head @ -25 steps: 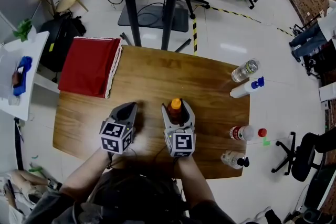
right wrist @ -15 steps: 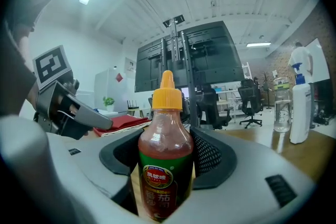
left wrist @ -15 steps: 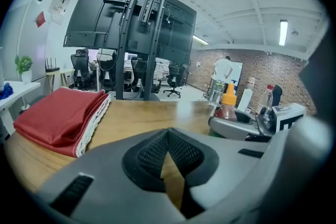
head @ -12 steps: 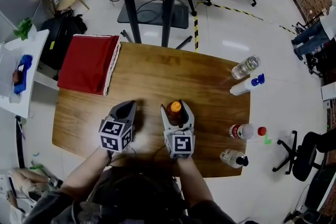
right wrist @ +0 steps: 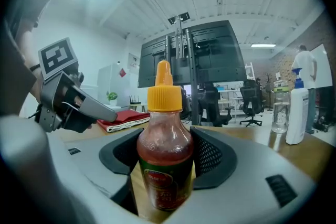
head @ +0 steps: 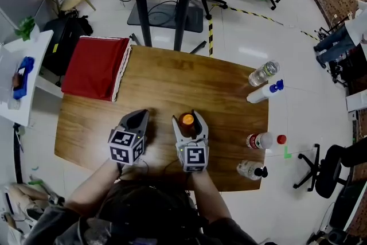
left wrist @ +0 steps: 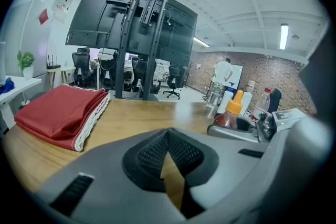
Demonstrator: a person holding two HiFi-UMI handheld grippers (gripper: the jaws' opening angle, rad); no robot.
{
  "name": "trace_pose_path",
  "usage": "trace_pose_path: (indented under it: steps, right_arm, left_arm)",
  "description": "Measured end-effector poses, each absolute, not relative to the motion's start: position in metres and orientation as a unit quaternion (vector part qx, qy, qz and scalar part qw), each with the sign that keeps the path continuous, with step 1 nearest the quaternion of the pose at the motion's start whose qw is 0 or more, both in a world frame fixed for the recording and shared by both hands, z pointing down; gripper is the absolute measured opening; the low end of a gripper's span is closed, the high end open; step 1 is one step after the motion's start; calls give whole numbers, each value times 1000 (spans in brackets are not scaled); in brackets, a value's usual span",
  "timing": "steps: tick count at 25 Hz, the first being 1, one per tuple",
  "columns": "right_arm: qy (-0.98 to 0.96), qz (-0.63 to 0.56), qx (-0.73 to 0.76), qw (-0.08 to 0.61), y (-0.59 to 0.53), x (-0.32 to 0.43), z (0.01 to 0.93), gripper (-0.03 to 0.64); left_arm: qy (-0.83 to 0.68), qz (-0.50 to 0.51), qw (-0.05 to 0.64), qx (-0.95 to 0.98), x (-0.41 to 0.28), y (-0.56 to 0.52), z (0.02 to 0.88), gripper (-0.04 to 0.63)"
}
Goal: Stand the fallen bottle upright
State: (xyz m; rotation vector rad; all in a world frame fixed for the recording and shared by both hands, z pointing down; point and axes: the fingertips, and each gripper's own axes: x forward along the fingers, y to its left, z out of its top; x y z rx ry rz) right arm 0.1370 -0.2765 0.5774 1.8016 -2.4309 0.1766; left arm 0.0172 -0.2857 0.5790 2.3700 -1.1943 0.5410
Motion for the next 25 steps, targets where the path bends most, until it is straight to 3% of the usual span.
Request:
trace_pose_path:
  steps: [8, 13, 25]
  right_arm:
    - [-797, 86, 595, 57, -273, 133, 582, 287]
    - [-810, 102, 572, 77, -273, 118, 591, 457]
    - [-795, 108, 594, 67, -237, 117, 567, 509]
  left_arm:
    - [-427, 181, 210, 861, 4, -278, 566, 25]
    - [-423, 178, 207, 864, -3, -272, 560, 25]
    - [-419, 158, 208, 870, -22, -251, 543, 25]
